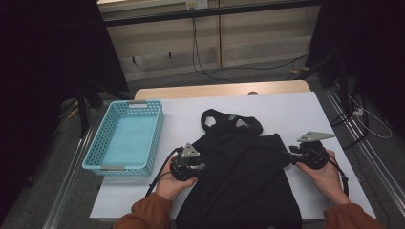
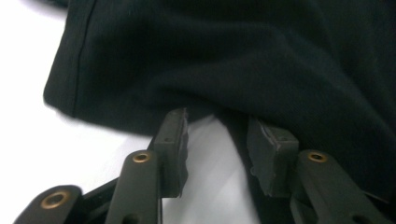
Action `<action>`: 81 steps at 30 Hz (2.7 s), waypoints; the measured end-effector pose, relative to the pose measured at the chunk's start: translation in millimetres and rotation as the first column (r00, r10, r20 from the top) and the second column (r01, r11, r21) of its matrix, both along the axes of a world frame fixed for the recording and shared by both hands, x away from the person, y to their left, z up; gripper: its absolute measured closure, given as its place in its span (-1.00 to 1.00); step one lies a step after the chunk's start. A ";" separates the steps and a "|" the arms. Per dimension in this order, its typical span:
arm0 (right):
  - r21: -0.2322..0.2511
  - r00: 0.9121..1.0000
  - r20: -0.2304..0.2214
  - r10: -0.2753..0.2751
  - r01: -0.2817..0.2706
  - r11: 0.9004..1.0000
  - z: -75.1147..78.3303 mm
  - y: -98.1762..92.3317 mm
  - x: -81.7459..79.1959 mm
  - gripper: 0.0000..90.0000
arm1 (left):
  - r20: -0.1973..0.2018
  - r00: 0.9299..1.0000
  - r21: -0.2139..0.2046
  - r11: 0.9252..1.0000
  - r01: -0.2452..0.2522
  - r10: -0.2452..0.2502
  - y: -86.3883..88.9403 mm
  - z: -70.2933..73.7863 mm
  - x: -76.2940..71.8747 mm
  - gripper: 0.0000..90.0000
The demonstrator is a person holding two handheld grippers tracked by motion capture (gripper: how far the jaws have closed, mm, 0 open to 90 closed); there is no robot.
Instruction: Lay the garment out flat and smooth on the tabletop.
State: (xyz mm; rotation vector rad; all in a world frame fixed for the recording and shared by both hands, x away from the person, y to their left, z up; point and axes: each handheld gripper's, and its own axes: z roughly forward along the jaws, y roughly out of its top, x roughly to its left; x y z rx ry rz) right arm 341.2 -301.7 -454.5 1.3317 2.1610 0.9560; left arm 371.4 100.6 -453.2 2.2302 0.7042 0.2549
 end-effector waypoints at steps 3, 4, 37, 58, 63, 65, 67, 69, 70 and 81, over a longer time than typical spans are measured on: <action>0.002 1.000 0.000 0.001 -0.001 1.000 0.0 0.7 1.3 0.37 | 0.019 1.000 0.001 1.000 0.011 -0.011 -5.9 1.0 0.3 0.21; 0.004 1.000 0.002 0.002 -0.002 1.000 0.0 1.2 1.6 0.37 | 0.018 1.000 0.003 1.000 0.021 -0.021 -8.4 0.2 0.5 0.20; 0.024 0.999 0.046 0.024 -0.025 0.999 13.6 -1.3 -28.8 0.21 | 0.019 0.985 0.010 0.985 -0.171 0.171 55.0 11.5 -9.6 0.96; -0.005 0.980 -0.108 0.168 -0.169 0.986 -1.2 23.6 -39.1 1.00 | -0.028 1.000 0.078 0.997 -0.009 0.012 45.0 2.1 -54.3 0.38; -0.053 0.983 -0.113 0.148 -0.155 0.987 2.2 14.4 -48.4 1.00 | -0.046 0.999 0.070 0.997 0.022 -0.018 41.2 0.7 -56.7 0.71; -0.057 0.985 -0.114 0.132 -0.140 0.989 3.4 6.1 -54.5 1.00 | -0.054 0.998 0.076 0.997 0.032 -0.028 41.0 1.6 -58.7 0.98; -0.081 0.986 -0.109 0.125 -0.134 0.988 4.2 0.9 -61.3 1.00 | -0.056 0.998 0.093 0.995 0.033 -0.028 42.5 3.2 -59.4 1.00; -0.088 0.986 -0.113 0.124 -0.134 0.987 4.5 -2.6 -68.4 1.00 | -0.067 0.998 0.102 0.995 0.019 -0.013 48.1 4.7 -58.7 1.00; -0.095 0.986 -0.113 0.121 -0.132 0.987 4.7 -4.2 -71.9 1.00 | -0.070 0.998 0.101 0.995 0.014 -0.007 52.0 4.8 -59.4 1.00; -0.071 0.987 -0.069 0.144 -0.149 0.986 9.8 -13.5 -91.3 0.81 | -0.093 0.994 0.104 0.993 -0.047 0.057 82.8 10.2 -79.6 1.00</action>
